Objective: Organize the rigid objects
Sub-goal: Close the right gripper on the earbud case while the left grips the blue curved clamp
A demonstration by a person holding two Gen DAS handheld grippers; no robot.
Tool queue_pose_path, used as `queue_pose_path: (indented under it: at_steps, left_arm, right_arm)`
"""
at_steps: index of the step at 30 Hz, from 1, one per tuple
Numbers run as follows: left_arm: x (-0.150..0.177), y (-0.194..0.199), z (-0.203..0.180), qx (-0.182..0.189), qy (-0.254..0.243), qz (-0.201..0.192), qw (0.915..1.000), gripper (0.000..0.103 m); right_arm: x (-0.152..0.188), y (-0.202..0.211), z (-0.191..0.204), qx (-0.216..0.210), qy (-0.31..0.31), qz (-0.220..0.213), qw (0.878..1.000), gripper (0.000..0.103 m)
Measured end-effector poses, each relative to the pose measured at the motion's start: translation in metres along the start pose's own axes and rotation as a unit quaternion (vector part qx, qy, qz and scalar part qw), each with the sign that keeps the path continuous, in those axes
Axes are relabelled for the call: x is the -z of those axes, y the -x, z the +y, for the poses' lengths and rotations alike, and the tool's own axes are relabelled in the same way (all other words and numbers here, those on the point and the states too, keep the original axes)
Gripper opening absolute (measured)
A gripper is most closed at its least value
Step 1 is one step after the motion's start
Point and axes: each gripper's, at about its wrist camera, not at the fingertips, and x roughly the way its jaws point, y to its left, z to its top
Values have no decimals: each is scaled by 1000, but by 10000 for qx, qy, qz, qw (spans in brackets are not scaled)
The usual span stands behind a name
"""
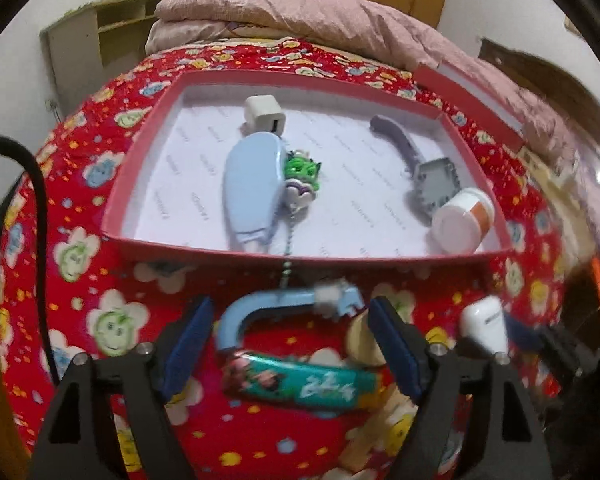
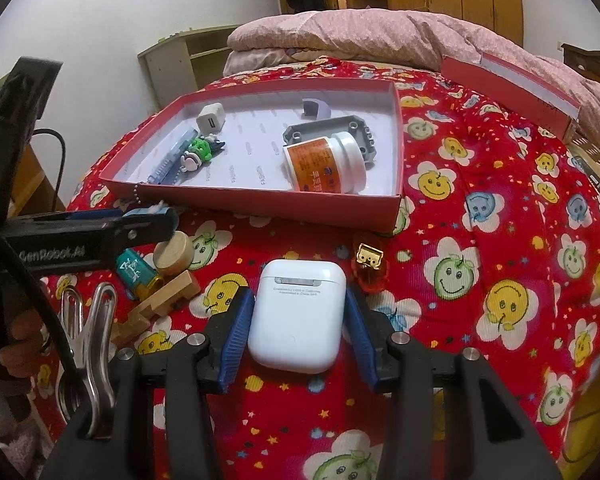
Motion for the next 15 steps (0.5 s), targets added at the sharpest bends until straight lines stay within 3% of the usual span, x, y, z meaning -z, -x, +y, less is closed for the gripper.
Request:
queue_pose_path:
  at_steps: [4, 15]
  left_arm:
    - [0, -3, -1, -47, 217, -79, 9997, 84]
    - [4, -4, -5, -295, 193, -178, 9992, 83]
  right_arm:
    - [1, 1, -1, -21, -5, -32, 10000, 47]
    - [2, 1, 0, 7, 38, -87, 10000, 48]
